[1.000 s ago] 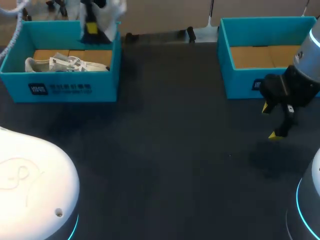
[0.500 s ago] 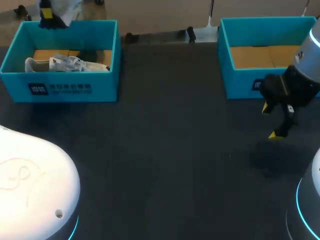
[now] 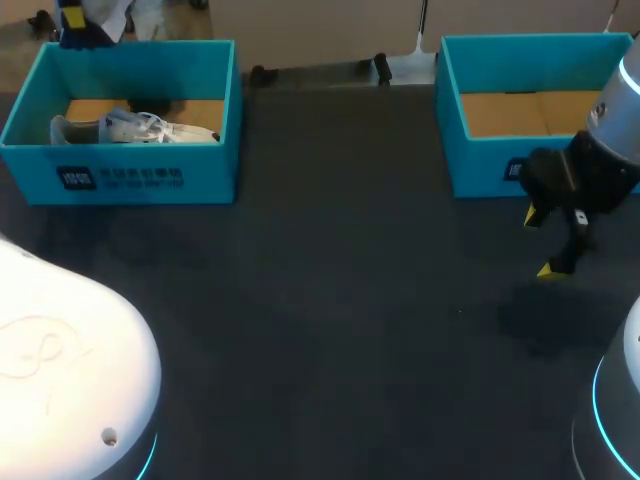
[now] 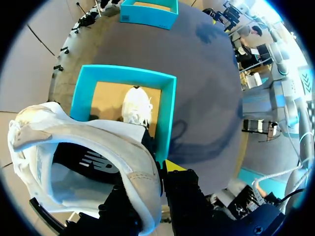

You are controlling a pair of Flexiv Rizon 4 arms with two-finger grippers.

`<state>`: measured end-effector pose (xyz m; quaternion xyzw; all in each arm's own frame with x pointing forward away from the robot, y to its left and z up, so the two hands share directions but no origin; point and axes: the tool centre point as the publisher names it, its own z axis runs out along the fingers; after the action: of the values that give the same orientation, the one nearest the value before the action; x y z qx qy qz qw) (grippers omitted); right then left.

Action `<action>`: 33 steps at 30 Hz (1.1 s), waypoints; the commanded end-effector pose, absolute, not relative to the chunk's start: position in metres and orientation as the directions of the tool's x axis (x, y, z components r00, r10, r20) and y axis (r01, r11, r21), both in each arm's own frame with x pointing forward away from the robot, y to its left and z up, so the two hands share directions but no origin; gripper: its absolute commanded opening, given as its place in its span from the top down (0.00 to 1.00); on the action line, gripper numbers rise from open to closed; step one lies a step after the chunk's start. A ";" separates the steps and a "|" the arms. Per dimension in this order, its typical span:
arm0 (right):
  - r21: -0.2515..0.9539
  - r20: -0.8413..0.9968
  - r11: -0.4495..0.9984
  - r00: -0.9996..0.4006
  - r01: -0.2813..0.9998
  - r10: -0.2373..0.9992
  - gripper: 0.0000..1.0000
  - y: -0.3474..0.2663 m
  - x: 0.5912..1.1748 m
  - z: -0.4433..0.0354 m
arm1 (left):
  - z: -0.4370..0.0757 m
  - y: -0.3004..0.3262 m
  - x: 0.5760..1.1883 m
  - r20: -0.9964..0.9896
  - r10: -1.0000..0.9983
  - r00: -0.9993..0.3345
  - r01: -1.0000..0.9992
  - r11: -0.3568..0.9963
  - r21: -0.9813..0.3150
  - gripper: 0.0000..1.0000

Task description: Take the shoe out of the shoebox, open the shoe tongue, remove and reinsert the insole, then place the shoe into the shoebox

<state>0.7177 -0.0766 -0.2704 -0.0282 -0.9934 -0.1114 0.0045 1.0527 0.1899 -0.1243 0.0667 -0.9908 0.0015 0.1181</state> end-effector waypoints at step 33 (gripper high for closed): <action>0.220 0.014 0.974 -0.998 0.057 0.056 0.00 -0.077 0.717 -0.271 | -0.165 0.288 1.112 0.068 0.619 -0.782 0.619 0.759 0.202 1.00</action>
<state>0.7177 -0.0766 -0.2704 -0.0282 -0.9934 -0.1114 0.0045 1.1260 0.2878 -0.1650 -0.3174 -0.9420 -0.0994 0.0451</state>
